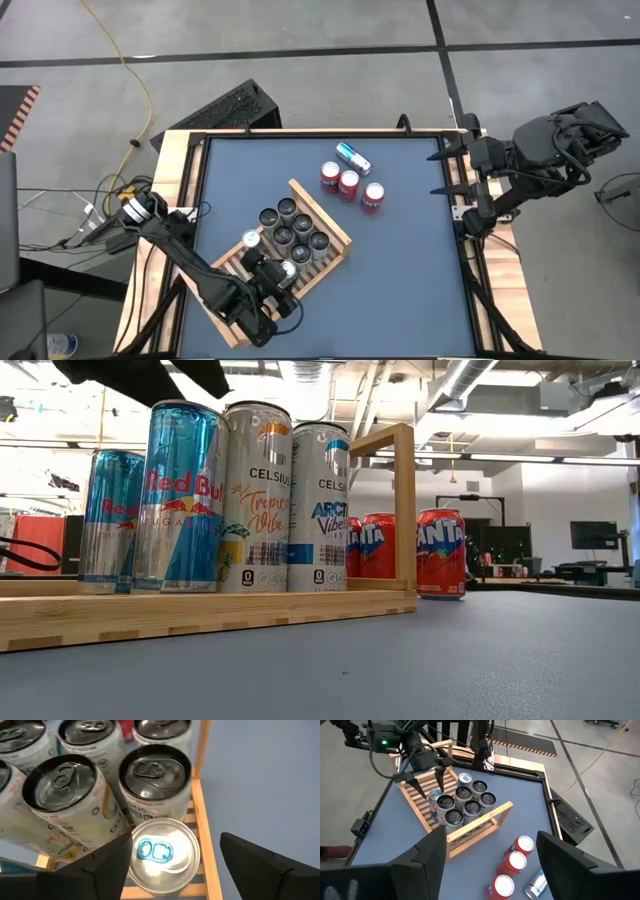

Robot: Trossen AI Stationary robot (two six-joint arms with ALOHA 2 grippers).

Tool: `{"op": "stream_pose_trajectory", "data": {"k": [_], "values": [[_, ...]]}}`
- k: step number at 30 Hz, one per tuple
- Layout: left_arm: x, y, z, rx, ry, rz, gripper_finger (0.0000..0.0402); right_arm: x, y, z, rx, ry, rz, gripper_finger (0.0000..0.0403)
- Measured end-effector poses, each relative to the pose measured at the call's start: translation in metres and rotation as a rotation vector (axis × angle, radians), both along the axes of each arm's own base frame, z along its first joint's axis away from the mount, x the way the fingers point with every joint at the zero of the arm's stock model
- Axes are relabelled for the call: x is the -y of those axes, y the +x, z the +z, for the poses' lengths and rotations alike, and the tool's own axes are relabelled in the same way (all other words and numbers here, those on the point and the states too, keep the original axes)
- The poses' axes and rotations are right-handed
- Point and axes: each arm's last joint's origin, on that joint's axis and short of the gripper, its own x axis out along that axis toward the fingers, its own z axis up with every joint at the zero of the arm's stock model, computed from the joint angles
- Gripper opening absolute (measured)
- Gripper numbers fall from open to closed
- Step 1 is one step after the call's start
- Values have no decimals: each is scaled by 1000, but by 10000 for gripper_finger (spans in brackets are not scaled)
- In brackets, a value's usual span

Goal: Place canned beverage on shelf
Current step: Put the bottom blue soda can on the shelf aligned with the other blue soda can

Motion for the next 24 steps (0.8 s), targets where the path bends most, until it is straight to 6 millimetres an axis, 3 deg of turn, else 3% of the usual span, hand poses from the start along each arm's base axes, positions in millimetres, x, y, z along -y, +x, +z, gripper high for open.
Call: {"op": "stream_pose_trajectory", "data": {"k": [8,16,24], "values": [[-1,-3,8,-26,17,-55,327,0,0,0,0,3,-2,270],[-6,-5,6,-70,92,-69,329,0,0,0,2,24,-15,270],[-8,-6,-10,-38,68,-32,326,0,0,0,2,29,-18,270]]}}
